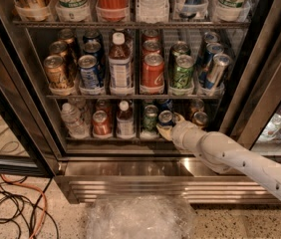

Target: Pick pepsi can from bottom shelf of fridge

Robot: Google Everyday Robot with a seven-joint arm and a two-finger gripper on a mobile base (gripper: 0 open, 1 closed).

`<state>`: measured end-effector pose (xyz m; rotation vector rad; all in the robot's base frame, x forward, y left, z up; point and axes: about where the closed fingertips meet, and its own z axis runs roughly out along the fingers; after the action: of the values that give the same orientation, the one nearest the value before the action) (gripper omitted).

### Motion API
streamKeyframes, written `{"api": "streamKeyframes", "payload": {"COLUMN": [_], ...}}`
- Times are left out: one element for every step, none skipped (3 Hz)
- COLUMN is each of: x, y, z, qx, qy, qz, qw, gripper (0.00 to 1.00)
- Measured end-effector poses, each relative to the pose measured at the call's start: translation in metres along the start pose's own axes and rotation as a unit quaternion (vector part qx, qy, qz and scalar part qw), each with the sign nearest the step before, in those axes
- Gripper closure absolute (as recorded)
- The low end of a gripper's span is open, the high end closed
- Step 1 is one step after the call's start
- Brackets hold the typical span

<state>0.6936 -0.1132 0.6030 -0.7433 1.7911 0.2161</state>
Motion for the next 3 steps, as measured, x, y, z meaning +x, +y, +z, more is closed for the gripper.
{"api": "streamKeyframes", "payload": {"x": [0.006,0.005,-0.013], "y": [0.002,0.002,0.003], "z": [0.000,0.000,-0.001], "qx": [-0.002,-0.002,-0.006], "qy": [0.008,0.008,-0.016], "qz": [0.004,0.004,0.003], "qw": [1.0000,1.0000,0.9998], "gripper": [1.00,1.00,1.00]}}
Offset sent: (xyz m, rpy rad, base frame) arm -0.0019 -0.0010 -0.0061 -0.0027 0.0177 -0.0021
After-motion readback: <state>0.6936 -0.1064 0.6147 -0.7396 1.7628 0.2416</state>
